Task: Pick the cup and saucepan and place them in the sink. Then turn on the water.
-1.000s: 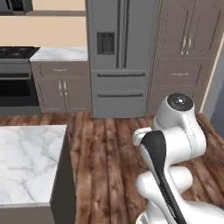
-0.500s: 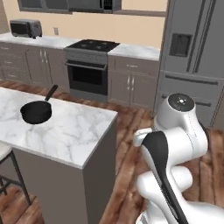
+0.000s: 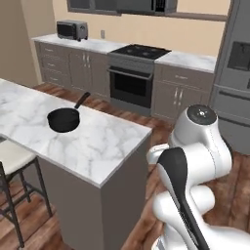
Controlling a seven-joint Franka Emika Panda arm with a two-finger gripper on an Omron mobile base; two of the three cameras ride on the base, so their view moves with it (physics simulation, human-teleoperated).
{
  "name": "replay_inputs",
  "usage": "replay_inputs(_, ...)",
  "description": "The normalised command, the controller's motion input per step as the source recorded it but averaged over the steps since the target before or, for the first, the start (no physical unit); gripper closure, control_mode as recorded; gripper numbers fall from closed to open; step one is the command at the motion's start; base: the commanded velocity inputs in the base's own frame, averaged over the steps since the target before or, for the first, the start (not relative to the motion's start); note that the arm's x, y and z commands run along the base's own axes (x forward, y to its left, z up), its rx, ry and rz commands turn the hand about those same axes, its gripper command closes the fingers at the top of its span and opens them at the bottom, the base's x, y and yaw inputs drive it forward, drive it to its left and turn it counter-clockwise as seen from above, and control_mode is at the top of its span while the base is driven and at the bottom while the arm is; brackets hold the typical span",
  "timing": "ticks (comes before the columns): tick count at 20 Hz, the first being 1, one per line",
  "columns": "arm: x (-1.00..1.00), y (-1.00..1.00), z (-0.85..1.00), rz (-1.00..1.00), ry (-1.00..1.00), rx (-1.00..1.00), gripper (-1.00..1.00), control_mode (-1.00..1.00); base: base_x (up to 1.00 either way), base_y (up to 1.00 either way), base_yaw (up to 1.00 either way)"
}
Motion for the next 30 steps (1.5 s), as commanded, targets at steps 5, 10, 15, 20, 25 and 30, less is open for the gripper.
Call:
replay_inputs(5, 0.00, 0.00, 0.00, 0.00, 0.00, 0.00, -1.00, 1.00, 0.66, -0.88, 0.27)
replay_inputs(10, 0.00, 0.00, 0.00, 0.00, 0.00, 0.00, -1.00, 1.00, 0.59, -0.99, 0.17)
replay_inputs(15, 0.00, 0.00, 0.00, 0.00, 0.00, 0.00, -1.00, 1.00, 0.68, -0.98, 0.30)
replay_inputs(20, 0.00, 0.00, 0.00, 0.00, 0.00, 0.00, -1.00, 1.00, 0.55, -1.00, 0.33)
replay_inputs(25, 0.00, 0.00, 0.00, 0.00, 0.00, 0.00, -1.00, 1.00, 0.49, -0.98, 0.30)
replay_inputs(30, 0.00, 0.00, 0.00, 0.00, 0.00, 0.00, -1.00, 1.00, 0.68, -0.58, 0.62)
